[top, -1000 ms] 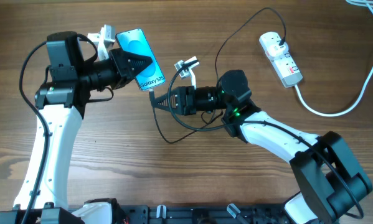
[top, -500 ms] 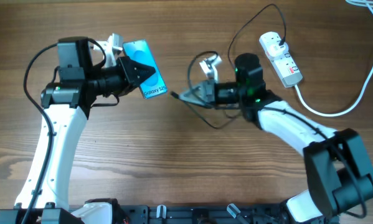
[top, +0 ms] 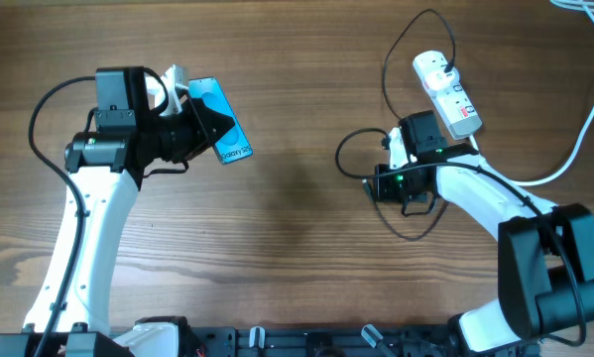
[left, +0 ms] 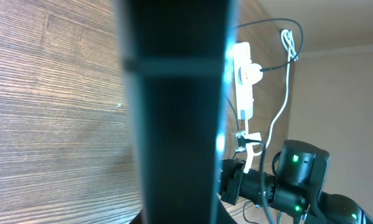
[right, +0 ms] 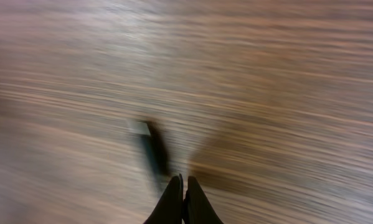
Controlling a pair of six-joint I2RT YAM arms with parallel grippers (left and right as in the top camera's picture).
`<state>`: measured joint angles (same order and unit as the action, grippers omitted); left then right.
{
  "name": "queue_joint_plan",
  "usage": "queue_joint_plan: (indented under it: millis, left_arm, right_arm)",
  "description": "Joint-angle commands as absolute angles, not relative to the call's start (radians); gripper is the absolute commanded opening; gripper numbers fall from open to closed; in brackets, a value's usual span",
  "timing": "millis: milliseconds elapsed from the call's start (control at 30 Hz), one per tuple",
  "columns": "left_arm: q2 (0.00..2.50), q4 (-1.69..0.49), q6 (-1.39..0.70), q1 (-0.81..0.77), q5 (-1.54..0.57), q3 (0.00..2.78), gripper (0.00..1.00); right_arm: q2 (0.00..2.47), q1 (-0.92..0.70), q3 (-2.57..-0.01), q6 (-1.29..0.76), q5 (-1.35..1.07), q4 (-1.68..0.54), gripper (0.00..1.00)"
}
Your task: Plug charger to phone and switch on socket
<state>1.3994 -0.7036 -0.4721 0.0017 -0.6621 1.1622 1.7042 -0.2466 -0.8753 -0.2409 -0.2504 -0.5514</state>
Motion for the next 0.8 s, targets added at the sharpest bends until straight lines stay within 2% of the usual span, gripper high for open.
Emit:
queue_joint_plan:
  millis: [0,33,100,133,200,433,600,700,767]
  left_arm:
    - [1.391,-0.702,-0.449,0.002,-0.66,1.158,0.04]
    - [1.391,-0.705,-0.449,0.002,-0.66,1.158,0.04]
    - [1.391,-0.708,-0.449,0.002,-0.66,1.158,0.04]
    - [1.391,-0.709,-0.449,0.002,-0.66,1.158,0.04]
    - [1.391,-0.709,-0.448,0.002,-0.66,1.158,0.04]
    - [1.391,-0.709,-0.448,0.002,-0.66,1.158,0.04]
    - [1.391,-0.708,-0.448,0.002,-0.66,1.158,0.04]
    - [1.391,-0.708,-0.448,0.002,-0.66,1.158,0.04]
    - [1.391,-0.709,-0.448,0.002,-0.66,1.158,0.04]
  right_arm:
    - [1.711,-0.281,-0.879,-0.183,-0.061,-0.579,0.04]
    - [1.711,-0.292,-0.879,-0.182,-0.052,-0.586,0.04]
    - [1.711,-0.303,-0.879,-0.182,-0.024,-0.587,0.16]
    - [1.711,-0.305,-0.879,-0.177,-0.023,-0.575,0.25]
    - [1.711,-0.305,-0.879,-0.135,-0.051,-0.543,0.31]
    - [1.711,-0.305,-0.886,-0.04,-0.073,-0.457,0.32]
    - [1.711,-0.305,-0.967,-0.023,-0.147,-0.522,0.31]
    - [1.711,-0.305,-0.978,0.072,-0.286,-0.541,0.31]
    - [1.711,-0.305,-0.977,0.077,-0.296,-0.565,0.32]
